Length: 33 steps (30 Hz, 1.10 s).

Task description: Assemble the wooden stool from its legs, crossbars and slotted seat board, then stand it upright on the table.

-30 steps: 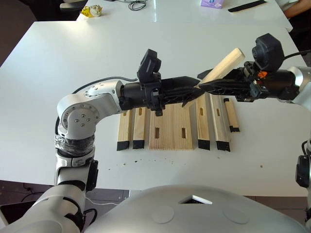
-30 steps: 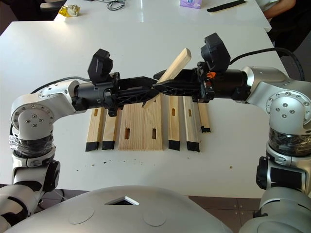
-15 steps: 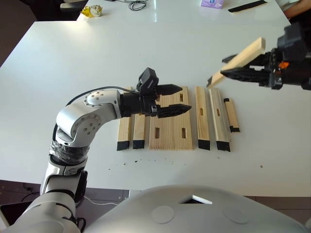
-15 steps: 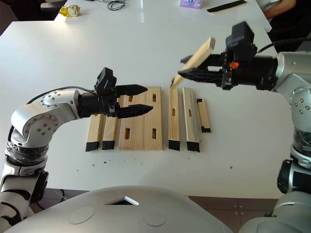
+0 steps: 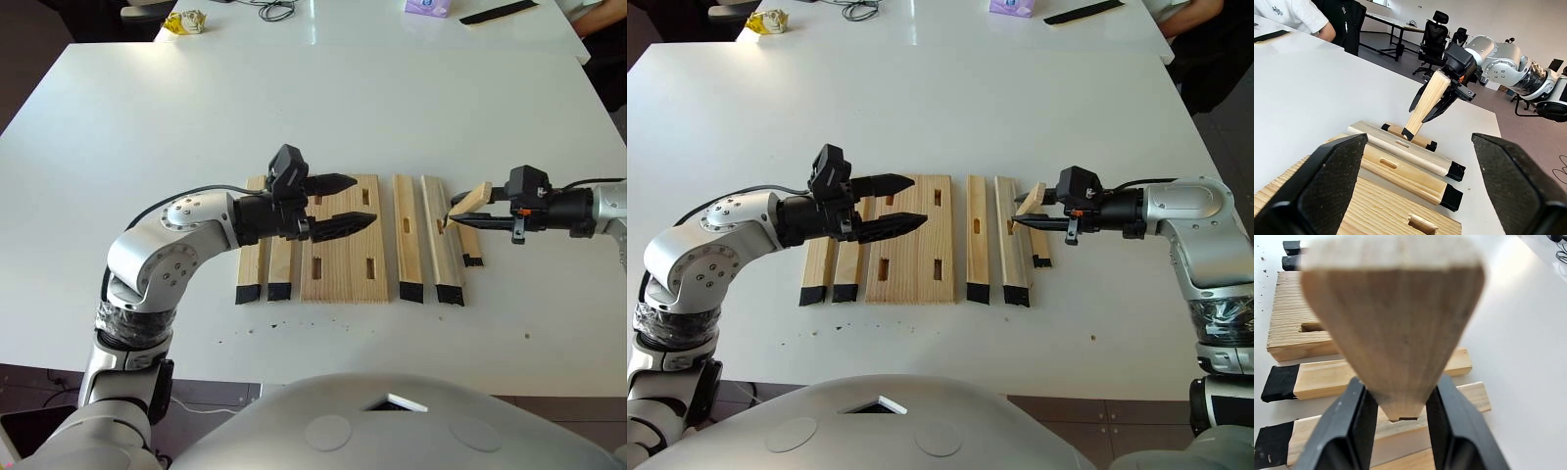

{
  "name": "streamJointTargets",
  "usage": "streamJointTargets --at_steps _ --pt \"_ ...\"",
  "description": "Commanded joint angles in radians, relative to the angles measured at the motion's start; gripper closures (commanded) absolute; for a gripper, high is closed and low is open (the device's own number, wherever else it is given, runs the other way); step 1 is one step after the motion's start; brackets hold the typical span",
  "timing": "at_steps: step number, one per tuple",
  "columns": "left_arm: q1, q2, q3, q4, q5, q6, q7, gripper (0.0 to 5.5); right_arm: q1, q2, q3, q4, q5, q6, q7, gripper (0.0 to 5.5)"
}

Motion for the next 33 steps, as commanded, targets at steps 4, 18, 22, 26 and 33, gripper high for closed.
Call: streamJointTargets --at_steps 4,18,22,26,33 --pt "0.022 -0.002 0.013 -0.04 -0.031 0.02 0.036 1.55 -0.004 0.023 0.008 0.067 -0.043 -0.082 0.013 4.2" --pt "-0.002 0.015 0.022 -0.047 -0.074 0.051 0.04 1.55 0.037 0.057 0.034 0.066 -0.083 -0.144 -0.003 4.2" --pt "-0.007 0.02 0.022 -0.049 -0.084 0.059 0.038 1.55 0.058 0.057 0.035 0.033 -0.073 -0.129 -0.007 4.2" --pt "-0.013 0.025 0.022 -0.045 -0.09 0.064 0.036 1.55 0.084 0.05 0.038 0.025 -0.076 -0.125 0.0 4.2" --pt "-0.029 0.037 0.021 -0.037 -0.104 0.08 0.029 1.55 0.134 0.073 0.04 0.048 -0.062 -0.09 -0.025 4.2"
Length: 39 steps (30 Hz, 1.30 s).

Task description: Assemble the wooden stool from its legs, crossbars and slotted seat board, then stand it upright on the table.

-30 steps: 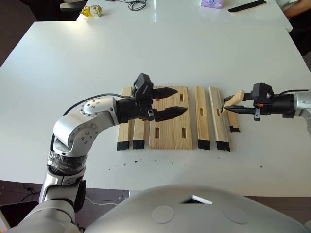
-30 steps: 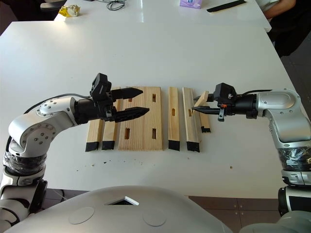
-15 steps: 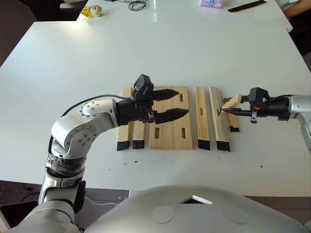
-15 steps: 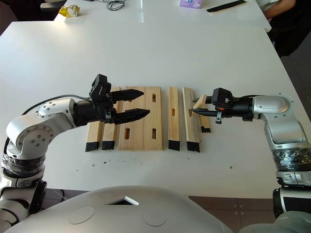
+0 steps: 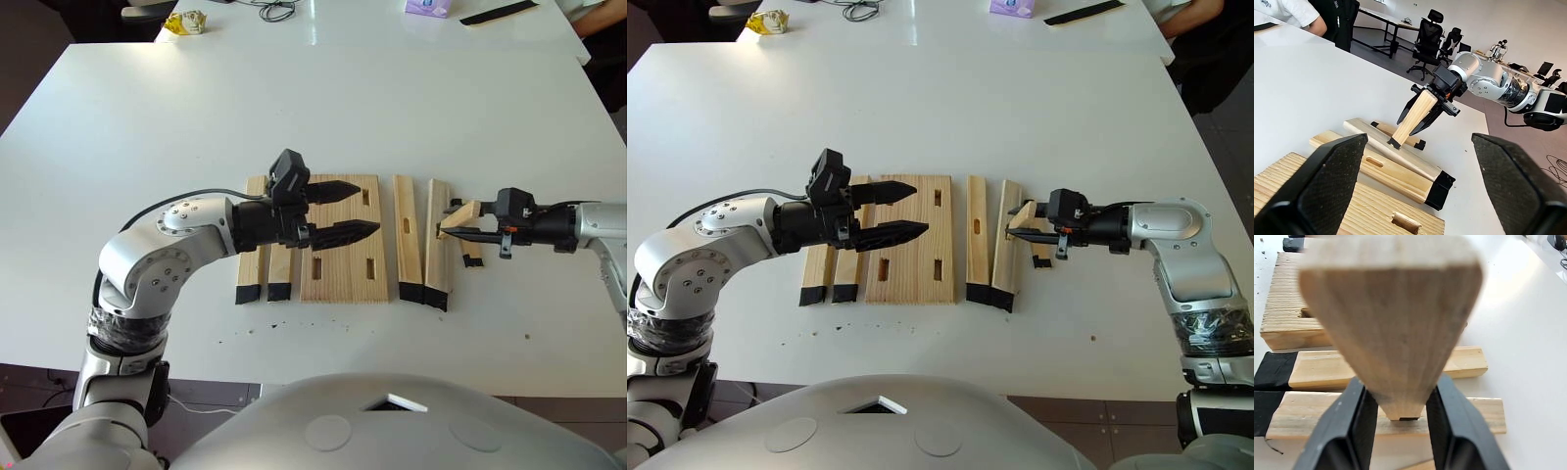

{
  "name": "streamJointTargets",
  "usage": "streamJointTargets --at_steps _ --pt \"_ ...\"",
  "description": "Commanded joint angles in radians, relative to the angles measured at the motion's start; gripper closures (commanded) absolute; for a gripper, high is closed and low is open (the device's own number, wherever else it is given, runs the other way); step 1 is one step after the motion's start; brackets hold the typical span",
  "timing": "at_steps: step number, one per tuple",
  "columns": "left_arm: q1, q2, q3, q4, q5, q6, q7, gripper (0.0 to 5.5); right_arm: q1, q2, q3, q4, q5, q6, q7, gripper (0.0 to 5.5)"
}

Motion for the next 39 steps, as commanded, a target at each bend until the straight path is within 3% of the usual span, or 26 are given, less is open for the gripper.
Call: streamJointTargets --at_steps 1,10,24,25,34,39 --pt "-0.028 0.015 0.005 0.005 -0.015 0.019 -0.01 1.55 0.05 0.021 0.025 0.04 -0.009 0.066 -0.013 4.2" --pt "-0.062 0.02 -0.007 0.024 -0.024 0.042 -0.028 1.55 -0.008 0.033 0.096 0.189 -0.005 0.157 0.04 4.2" --pt "-0.072 0.005 -0.008 0.034 -0.025 0.056 -0.015 1.55 -0.047 0.047 0.16 0.2 -0.046 0.14 -0.009 4.2" --pt "-0.073 0.004 -0.008 0.034 -0.026 0.056 -0.014 1.55 -0.046 0.055 0.166 0.212 -0.056 0.135 -0.023 3.84" --pt "-0.078 0.0 -0.008 0.048 -0.015 0.05 -0.015 1.55 -0.002 0.149 0.146 0.268 -0.083 0.044 -0.137 2.59" --pt "-0.067 -0.003 -0.003 0.05 0.0 0.033 -0.007 1.55 -0.003 0.12 0.055 0.202 -0.016 0.075 -0.133 2.59"
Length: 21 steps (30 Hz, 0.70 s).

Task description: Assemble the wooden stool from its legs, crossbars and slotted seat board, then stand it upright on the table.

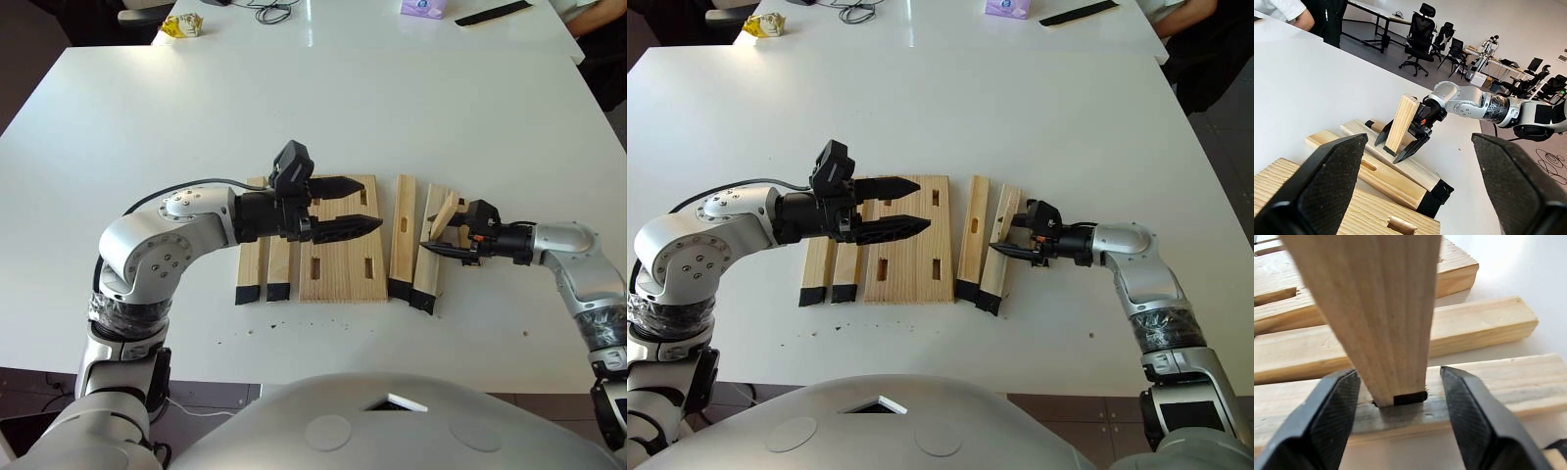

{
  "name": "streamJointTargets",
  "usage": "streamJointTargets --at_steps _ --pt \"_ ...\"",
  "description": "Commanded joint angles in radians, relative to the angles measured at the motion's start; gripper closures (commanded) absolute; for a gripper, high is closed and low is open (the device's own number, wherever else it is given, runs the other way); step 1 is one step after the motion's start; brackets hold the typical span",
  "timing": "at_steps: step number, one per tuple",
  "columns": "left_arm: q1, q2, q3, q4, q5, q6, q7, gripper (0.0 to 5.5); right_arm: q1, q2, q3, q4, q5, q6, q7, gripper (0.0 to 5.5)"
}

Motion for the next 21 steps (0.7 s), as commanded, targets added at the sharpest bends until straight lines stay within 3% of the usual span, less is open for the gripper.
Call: streamJointTargets --at_steps 1,12,21 --pt "0.002 -0.003 0.003 0.003 0.02 -0.013 0.012 1.55 0.037 -0.042 -0.067 -0.061 0.023 0.063 -0.005 2.59" --pt "0.026 -0.022 0.022 -0.009 0.041 -0.048 0.041 1.55 0.045 -0.18 -0.309 -0.469 0.302 0.367 0.029 2.59" --pt "0.024 -0.031 0.013 -0.001 0.055 -0.07 0.04 1.55 -0.056 -0.12 -0.353 -0.57 0.451 0.486 -0.069 2.59"
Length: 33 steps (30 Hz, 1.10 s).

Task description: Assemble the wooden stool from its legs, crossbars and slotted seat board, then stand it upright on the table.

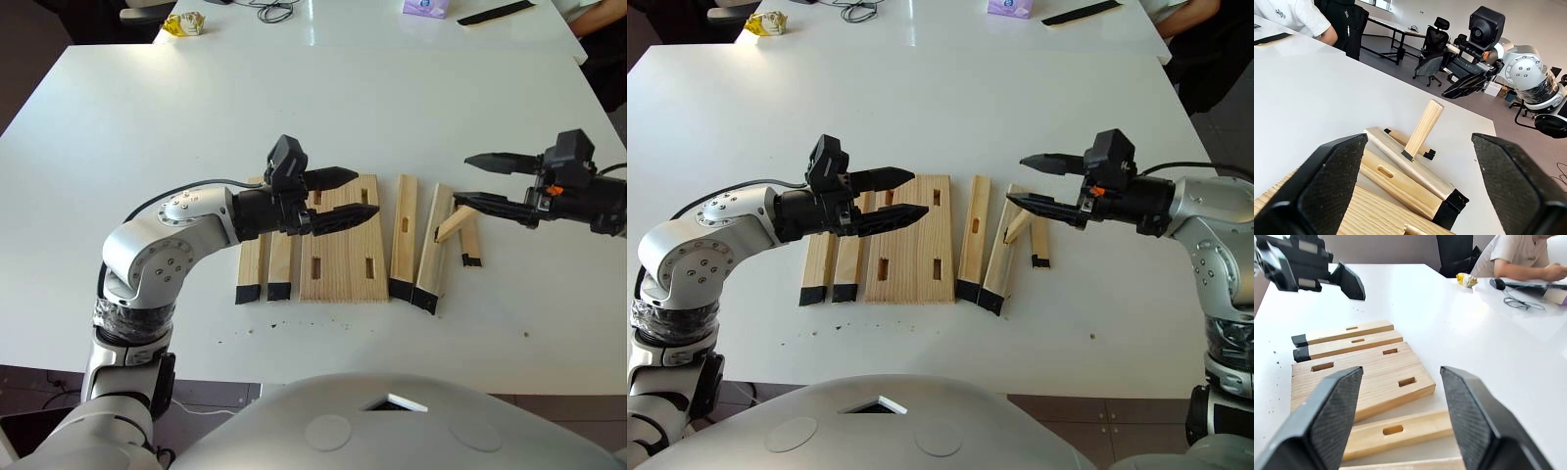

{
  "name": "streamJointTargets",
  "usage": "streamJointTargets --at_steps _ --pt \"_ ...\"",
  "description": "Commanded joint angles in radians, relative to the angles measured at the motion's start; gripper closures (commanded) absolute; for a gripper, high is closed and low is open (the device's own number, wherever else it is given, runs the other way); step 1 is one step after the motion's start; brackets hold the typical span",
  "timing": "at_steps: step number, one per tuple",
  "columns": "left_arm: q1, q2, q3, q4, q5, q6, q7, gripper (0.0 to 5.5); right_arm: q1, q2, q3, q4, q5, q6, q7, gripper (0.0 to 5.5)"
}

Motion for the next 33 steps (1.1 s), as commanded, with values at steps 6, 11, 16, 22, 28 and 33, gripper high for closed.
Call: streamJointTargets --at_steps 6,11,16,22,28,33 --pt "-0.021 0.004 -0.009 0.016 0.026 -0.013 -0.015 1.55 -0.06 0.086 0.012 -0.046 0.079 0.064 -0.089 2.59" --pt "-0.019 0.004 -0.008 0.015 0.027 -0.012 -0.015 1.55 -0.119 0.127 0.006 -0.032 0.114 0.08 -0.123 2.59" --pt "-0.025 0.004 -0.009 0.018 0.026 -0.006 -0.021 1.55 -0.069 0.154 0.014 0.007 0.111 0.087 -0.125 2.59" --pt "-0.044 0.009 -0.015 0.031 0.019 0.006 -0.038 1.55 0.087 0.301 0.108 0.041 0.1 0.088 -0.179 2.59" --pt "-0.052 0.023 -0.01 0.035 0.013 0.022 -0.05 1.55 0.076 0.303 0.017 -0.064 0.182 0.111 -0.259 2.59" --pt "-0.04 0.012 -0.003 0.026 0.016 0.014 -0.032 1.55 0.005 0.246 -0.101 -0.164 0.321 0.175 -0.322 2.59"
